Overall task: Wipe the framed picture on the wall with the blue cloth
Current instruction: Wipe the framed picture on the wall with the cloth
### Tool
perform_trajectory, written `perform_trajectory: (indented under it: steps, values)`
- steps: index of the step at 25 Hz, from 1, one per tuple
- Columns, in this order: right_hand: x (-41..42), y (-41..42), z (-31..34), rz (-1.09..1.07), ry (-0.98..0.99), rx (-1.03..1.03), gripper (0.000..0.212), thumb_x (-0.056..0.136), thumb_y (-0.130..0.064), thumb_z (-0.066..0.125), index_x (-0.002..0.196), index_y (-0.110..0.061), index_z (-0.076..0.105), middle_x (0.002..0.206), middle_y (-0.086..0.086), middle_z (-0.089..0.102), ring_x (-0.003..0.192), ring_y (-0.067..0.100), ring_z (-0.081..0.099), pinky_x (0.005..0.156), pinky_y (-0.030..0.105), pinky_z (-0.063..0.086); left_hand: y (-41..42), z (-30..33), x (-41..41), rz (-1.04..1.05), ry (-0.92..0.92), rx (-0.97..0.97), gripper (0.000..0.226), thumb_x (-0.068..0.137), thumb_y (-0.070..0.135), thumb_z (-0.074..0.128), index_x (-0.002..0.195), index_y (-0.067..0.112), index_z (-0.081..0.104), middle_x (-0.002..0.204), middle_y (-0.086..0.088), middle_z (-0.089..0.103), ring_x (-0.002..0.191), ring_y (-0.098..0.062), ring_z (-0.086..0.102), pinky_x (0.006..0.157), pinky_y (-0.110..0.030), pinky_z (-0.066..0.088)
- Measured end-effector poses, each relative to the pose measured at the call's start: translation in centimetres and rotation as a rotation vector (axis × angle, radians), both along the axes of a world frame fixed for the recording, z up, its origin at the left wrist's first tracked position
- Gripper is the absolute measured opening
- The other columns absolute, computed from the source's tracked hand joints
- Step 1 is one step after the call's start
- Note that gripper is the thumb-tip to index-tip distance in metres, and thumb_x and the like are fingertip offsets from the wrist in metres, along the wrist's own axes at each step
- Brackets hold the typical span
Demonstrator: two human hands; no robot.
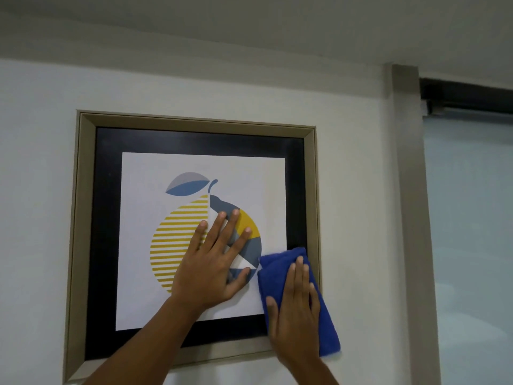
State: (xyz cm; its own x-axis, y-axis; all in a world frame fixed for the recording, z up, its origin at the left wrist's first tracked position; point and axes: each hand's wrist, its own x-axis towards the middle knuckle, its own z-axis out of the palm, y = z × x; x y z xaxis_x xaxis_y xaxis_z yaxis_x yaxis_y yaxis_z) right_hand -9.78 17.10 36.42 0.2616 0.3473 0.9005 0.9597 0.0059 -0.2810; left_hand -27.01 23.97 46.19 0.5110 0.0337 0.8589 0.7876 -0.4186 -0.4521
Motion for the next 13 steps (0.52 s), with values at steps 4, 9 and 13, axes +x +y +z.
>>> perform_trajectory:
  steps: [4,9,13]
  values:
    - [0.4,1.3,15.7,-0.012,-0.074,0.15,0.07,0.1,-0.046,0.031,0.156,-0.008,0.012,0.164,0.008,0.013,0.149,0.024,0.015,0.119,0.039,0.016,0.4,-0.3,0.0,-0.037,-0.011,0.014,0.079,0.095,0.066,0.04,0.158,0.021,0.028,0.169,-0.013,0.017,0.156,-0.032,0.013,0.126,-0.052,0.008]
    - [0.0,2.7,20.4,-0.041,-0.016,0.284,0.064,0.102,-0.04,0.029,0.155,-0.006,0.018,0.163,0.009,0.018,0.149,0.024,0.019,0.119,0.038,0.019,1.4,-0.5,0.0,-0.087,-0.035,0.019,0.08,0.095,0.067,0.039,0.16,0.023,0.025,0.17,-0.01,0.017,0.157,-0.031,0.012,0.127,-0.05,0.004]
    - [0.9,-0.4,4.5,0.008,-0.142,0.108,0.062,0.093,-0.021,0.047,0.149,-0.002,0.027,0.153,0.014,0.036,0.139,0.029,0.041,0.114,0.035,0.026,0.4,-0.1,-0.1,-0.081,-0.009,-0.009,0.076,0.094,0.06,0.044,0.158,0.02,0.031,0.168,-0.015,0.02,0.155,-0.033,0.018,0.124,-0.053,0.012]
